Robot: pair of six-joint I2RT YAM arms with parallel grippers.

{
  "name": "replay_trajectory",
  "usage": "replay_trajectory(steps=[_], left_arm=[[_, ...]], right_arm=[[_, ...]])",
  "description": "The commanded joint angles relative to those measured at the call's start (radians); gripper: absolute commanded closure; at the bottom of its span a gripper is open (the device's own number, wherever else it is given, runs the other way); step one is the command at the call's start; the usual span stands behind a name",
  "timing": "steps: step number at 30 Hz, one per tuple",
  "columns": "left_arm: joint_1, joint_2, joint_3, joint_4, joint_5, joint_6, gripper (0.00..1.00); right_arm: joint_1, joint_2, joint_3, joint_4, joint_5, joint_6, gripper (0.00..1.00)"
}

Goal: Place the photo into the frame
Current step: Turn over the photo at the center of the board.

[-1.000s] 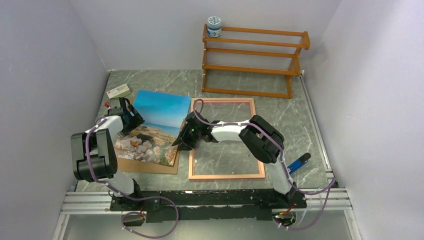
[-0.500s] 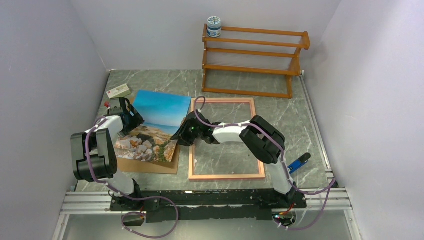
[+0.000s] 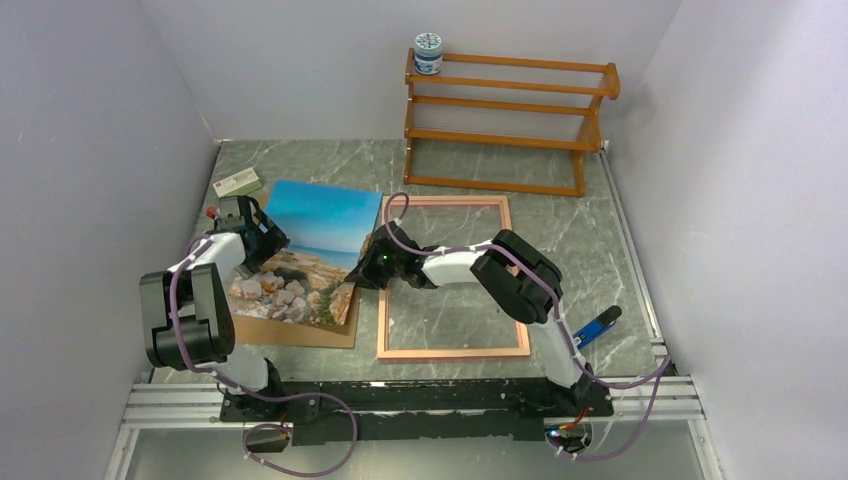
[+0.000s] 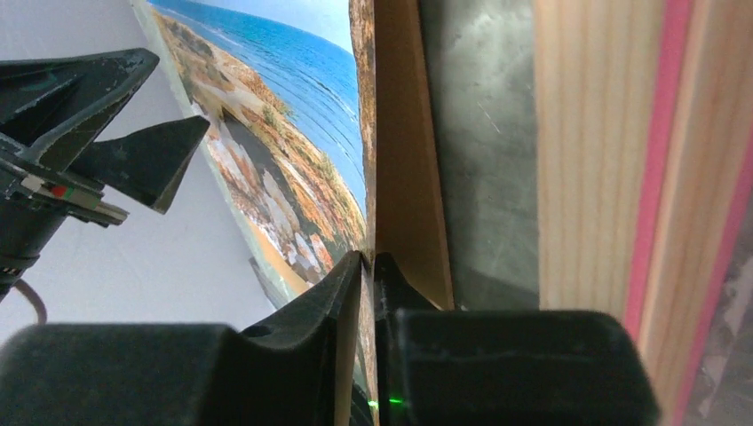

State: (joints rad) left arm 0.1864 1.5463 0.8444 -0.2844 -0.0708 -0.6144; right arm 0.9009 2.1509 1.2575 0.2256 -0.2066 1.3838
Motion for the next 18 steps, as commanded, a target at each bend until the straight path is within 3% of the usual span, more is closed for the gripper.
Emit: replay_trajectory(steps=[1, 4, 11, 18], left_arm=[[0.002, -0.078, 0.039, -0.045, 0.033, -0.037, 0.11], [0.002, -0.133, 0.058, -0.074, 0.043, -0.05, 0.09], [0.003, -0.244, 0.108, -0.131, 0.106, -0.082, 0.08], [0.002, -0.352, 0.212, -0.207, 0.349, 0.011, 0.07]], right_arm=[[-0.007, -0.017, 0.042, 0.018, 0.064, -0.08, 0.88], [-0.008, -0.037, 0.055, 0.008, 0.076, -0.145, 1.0], [-0.008, -0.133, 0.148, -0.124, 0.048, -0.411, 1.0], [-0.007, -0.347, 0.139, -0.306, 0.121, -0.676, 1.0]])
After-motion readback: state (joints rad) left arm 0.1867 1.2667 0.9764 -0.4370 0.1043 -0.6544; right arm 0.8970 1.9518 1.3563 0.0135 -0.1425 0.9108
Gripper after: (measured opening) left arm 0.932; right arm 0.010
